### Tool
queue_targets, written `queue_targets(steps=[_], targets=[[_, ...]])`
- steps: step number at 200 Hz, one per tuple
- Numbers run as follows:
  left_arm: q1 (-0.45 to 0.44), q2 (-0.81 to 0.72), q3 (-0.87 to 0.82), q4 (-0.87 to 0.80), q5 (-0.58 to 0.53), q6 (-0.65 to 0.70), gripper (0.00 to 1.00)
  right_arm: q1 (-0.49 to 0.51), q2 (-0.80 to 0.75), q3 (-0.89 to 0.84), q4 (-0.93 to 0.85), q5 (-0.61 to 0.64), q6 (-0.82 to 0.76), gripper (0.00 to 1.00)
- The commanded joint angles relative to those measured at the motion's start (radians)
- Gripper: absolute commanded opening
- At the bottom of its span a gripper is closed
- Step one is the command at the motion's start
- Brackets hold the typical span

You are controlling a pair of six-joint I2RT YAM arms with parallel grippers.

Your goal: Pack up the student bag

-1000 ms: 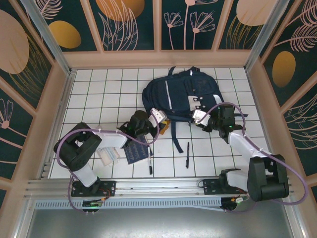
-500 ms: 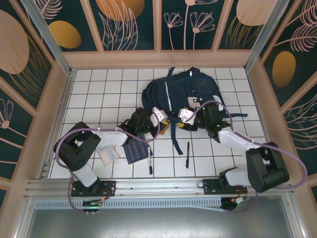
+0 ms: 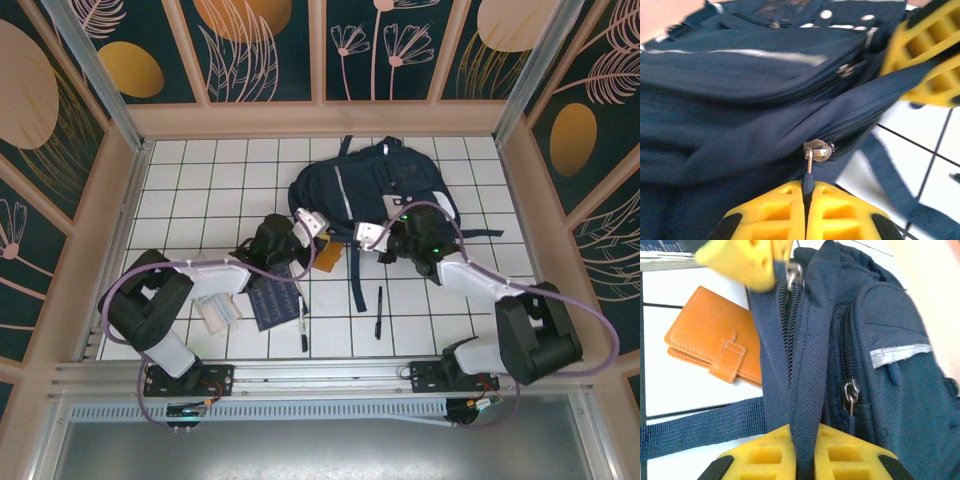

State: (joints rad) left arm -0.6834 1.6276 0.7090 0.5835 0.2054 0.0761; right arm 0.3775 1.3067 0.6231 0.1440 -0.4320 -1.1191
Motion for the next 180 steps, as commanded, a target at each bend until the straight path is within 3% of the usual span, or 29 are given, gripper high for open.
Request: queue_targets(steps=[1, 12, 18, 29, 37, 55, 100, 133, 140, 162, 180], targets=[[0.074, -0.011, 0.016, -0.037, -0.145, 0.033, 0.00, -0.071, -0.045, -0.038, -0.135, 0.065, -0.074, 0.00], [0.072, -0.007, 0.023, -0.040, -0.073, 0.046, 0.00, -0.072, -0.054, -0.041, -0.138, 0.075, -0.077, 0.00], [0.071, -0.008, 0.021, -0.031, -0.030, 0.042, 0.00, -0.071, -0.063, -0.044, -0.137, 0.062, -0.066, 0.06], [0.061, -0.013, 0.030, -0.043, 0.032, 0.046, 0.00, -0.063, -0.085, -0.049, -0.116, 0.025, -0.022, 0.35], [0.044, -0.014, 0.045, -0.070, 0.043, 0.054, 0.00, -0.049, -0.100, -0.048, -0.110, -0.014, 0.008, 0.45], [-0.009, -0.009, 0.084, -0.140, 0.047, 0.108, 0.00, 0.010, -0.116, -0.043, -0.049, -0.078, 0.092, 0.55], [-0.029, -0.002, 0.104, -0.091, 0.144, 0.045, 0.00, 0.086, -0.007, -0.018, 0.189, -0.068, 0.278, 0.63], [-0.030, -0.024, 0.106, -0.056, 0.170, 0.014, 0.00, 0.101, 0.119, 0.039, 0.152, -0.048, 0.288, 0.58], [-0.031, -0.030, 0.107, -0.056, 0.165, 0.011, 0.00, 0.100, 0.135, 0.048, 0.127, -0.048, 0.286, 0.51], [-0.020, -0.049, 0.104, -0.068, 0.155, 0.013, 0.00, 0.099, 0.176, 0.112, -0.062, -0.039, 0.214, 0.01], [0.027, -0.058, 0.106, -0.112, 0.103, 0.009, 0.00, 0.081, 0.150, 0.117, -0.150, 0.015, 0.151, 0.00]])
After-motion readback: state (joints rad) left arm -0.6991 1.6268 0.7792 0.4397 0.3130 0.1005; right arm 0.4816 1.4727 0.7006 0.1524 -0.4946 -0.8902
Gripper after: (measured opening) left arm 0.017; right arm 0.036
